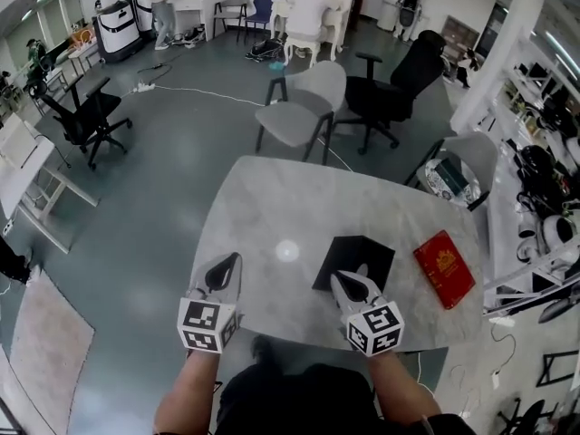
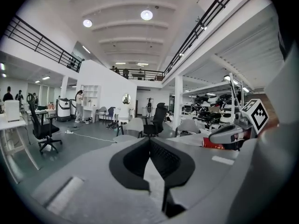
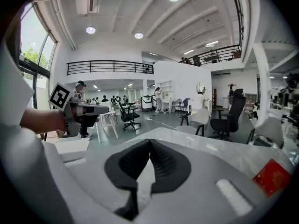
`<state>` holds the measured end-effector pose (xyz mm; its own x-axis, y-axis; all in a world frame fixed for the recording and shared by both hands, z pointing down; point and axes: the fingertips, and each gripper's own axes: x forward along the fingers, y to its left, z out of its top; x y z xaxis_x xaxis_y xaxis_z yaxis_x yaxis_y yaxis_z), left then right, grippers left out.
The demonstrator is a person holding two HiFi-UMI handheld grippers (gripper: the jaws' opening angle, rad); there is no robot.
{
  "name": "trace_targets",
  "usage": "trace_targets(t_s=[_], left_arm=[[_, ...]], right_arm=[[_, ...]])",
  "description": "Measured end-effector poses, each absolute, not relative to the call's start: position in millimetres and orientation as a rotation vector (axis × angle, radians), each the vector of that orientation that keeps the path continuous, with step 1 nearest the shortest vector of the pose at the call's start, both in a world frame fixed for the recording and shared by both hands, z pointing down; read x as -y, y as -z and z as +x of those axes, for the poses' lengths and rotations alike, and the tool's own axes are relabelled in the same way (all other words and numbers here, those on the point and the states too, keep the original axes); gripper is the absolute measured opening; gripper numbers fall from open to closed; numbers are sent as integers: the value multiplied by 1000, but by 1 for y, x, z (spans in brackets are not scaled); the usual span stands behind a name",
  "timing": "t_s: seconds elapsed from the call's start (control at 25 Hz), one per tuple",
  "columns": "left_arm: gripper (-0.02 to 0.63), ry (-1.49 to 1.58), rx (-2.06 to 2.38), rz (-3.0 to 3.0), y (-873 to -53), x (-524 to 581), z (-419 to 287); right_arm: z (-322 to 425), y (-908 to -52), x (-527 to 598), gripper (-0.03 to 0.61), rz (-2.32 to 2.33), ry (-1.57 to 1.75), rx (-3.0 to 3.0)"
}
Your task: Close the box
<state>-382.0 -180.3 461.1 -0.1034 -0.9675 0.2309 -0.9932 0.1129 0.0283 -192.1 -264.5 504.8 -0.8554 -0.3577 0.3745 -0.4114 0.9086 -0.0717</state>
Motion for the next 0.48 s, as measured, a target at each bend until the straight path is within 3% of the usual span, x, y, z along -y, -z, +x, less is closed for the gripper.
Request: trace_targets(t_s=[0.48], left_arm=[[9, -188, 2068, 1994, -482, 230, -354]], right_arm=[[-163, -542, 294, 3, 650, -246, 2631]])
